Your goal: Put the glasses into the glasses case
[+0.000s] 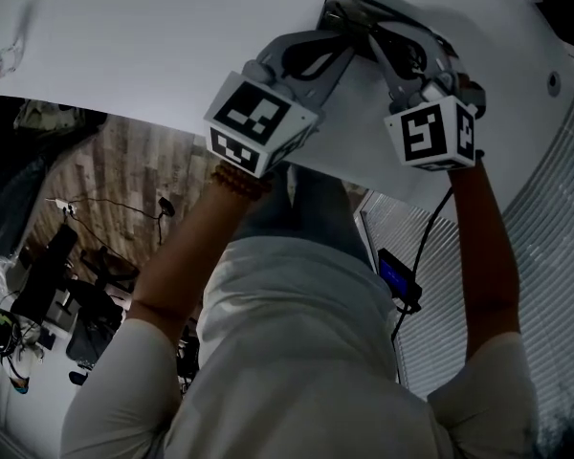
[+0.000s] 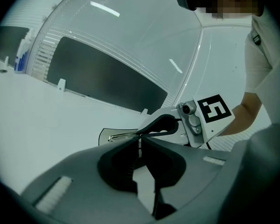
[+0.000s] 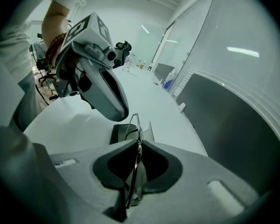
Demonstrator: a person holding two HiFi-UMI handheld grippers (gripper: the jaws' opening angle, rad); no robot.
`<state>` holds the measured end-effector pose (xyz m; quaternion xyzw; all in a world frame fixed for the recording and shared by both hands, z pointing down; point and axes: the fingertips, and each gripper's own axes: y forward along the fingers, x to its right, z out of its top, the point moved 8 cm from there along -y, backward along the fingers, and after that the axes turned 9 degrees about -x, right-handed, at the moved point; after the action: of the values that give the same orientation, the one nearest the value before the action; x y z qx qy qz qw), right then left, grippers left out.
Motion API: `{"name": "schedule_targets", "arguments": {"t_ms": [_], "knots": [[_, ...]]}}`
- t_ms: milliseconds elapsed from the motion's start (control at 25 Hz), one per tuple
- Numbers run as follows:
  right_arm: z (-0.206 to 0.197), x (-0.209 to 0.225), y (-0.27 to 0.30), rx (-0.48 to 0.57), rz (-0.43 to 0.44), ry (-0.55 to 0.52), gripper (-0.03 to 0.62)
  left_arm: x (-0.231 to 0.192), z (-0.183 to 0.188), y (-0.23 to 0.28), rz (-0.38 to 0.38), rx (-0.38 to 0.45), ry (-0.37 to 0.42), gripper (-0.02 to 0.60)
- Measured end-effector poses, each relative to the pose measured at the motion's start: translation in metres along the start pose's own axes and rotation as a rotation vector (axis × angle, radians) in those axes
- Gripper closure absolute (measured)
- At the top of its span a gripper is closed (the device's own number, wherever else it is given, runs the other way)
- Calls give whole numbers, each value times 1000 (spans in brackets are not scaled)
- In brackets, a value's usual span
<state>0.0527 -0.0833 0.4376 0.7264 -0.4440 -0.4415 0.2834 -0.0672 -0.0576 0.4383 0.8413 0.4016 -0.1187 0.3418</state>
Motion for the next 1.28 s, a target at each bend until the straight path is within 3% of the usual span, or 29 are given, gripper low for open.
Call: {"name": "schedule_targets", "arguments": {"t_ms": [880,1280], "knots": [[-11,-9,25,-53,46,-121,569,-5,-18,12,-5,-14,-23,558],[-12,-9,29,-55,86,-112,565,-6,-21,14,-8,-19,-21,558]]}}
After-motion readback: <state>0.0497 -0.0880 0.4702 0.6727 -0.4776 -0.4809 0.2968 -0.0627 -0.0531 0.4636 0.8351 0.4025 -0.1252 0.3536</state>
